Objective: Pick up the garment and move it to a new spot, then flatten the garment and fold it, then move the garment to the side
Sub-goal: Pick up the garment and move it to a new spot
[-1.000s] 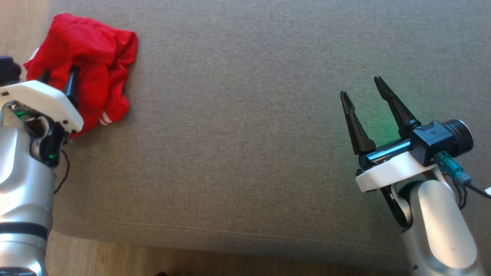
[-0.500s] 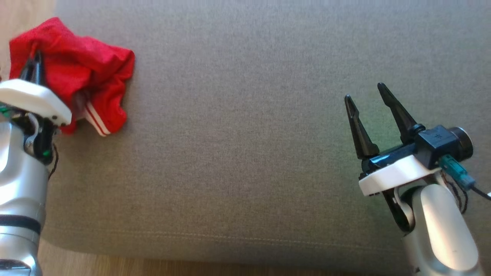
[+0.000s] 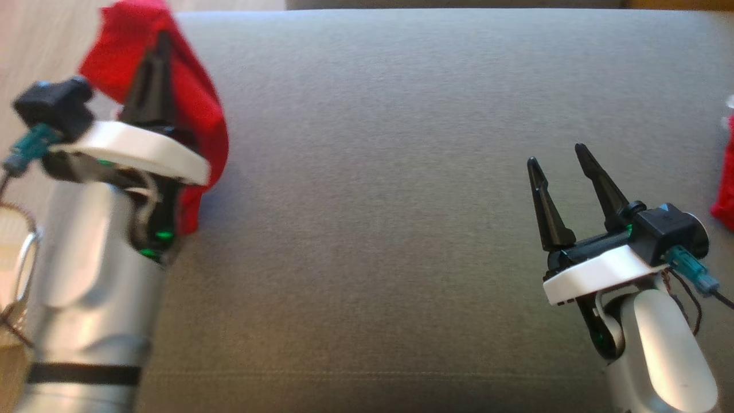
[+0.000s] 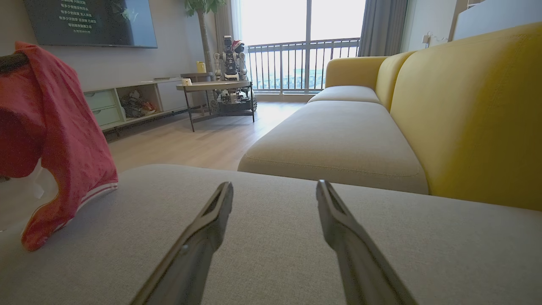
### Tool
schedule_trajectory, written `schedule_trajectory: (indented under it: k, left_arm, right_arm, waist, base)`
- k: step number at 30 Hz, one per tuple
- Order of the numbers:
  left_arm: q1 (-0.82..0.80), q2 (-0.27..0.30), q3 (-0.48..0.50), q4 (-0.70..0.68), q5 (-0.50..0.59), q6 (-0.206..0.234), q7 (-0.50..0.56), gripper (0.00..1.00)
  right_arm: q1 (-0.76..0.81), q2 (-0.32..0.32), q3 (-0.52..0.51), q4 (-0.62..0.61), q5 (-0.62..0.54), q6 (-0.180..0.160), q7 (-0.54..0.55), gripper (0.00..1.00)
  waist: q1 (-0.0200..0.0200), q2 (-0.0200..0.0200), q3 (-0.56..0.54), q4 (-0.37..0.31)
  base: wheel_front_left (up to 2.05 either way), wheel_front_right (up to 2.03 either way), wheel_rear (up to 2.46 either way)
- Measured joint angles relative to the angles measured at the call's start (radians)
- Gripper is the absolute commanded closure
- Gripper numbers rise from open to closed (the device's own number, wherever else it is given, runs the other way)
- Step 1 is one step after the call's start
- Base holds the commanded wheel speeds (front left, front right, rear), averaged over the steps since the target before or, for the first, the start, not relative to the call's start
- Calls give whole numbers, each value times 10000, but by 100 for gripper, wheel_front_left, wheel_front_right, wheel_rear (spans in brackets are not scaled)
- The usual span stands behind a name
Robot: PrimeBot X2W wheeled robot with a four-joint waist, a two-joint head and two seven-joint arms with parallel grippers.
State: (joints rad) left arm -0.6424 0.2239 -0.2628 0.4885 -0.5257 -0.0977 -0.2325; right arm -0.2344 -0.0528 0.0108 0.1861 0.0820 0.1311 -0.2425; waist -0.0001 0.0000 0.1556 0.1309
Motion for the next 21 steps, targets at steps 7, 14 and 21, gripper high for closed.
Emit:
schedule_trajectory:
  k: [7,14,21]
  left_arm:
    - [774,-965,-476,-2560,-416,639,598,100]
    - [871,-1524,-1565,-3108,-125,991,811,100]
    - [644,-1749,-3112,-1664,339,1243,472,100]
  right_arm:
    - [5,2,0,-69,113,0,-58,0]
    - [-1,4,-151,-276,276,0,-88,0]
    - [-11,4,-221,-447,483,0,-98,0]
  waist:
    - [0,0,-106,-963]
    - [0,0,97,-2046]
    - [1,0,489,-3022]
  base:
    - [0,0,0]
    - [0,0,0]
    - [0,0,0]
